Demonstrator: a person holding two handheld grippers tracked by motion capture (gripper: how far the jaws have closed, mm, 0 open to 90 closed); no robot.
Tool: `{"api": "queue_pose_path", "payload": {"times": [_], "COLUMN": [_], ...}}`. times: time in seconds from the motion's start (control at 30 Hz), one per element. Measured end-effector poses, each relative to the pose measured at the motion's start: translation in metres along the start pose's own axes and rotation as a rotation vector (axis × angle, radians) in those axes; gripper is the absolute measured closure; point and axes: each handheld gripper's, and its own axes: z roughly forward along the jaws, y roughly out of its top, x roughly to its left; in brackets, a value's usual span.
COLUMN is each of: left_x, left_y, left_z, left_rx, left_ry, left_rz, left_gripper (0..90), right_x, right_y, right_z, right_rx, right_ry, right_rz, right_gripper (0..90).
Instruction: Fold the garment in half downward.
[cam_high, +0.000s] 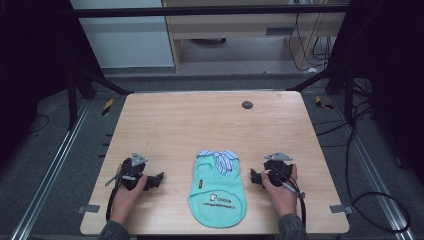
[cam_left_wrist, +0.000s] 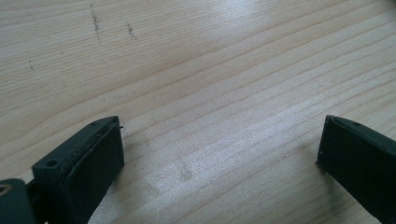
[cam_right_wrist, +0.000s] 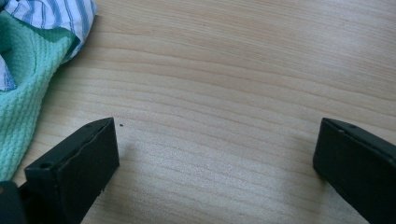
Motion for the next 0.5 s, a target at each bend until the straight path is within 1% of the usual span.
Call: {"api": "queue_pose_path", "payload": {"times": [0.5], "left_x": [-0.0011], "left_y": [-0.0008], "left_z": [-0.0008], "left_rx": [0.000], "left_ry": [-0.003], "left_rz": [-0.001], "left_gripper": [0.0], "right_x": [0.0000], "right_y": [0.0003], "right_z": [0.0002], "right_rx": [0.001], "right_ry": [-0.001], "right_rz": [0.000], "right_gripper": [0.2]}}
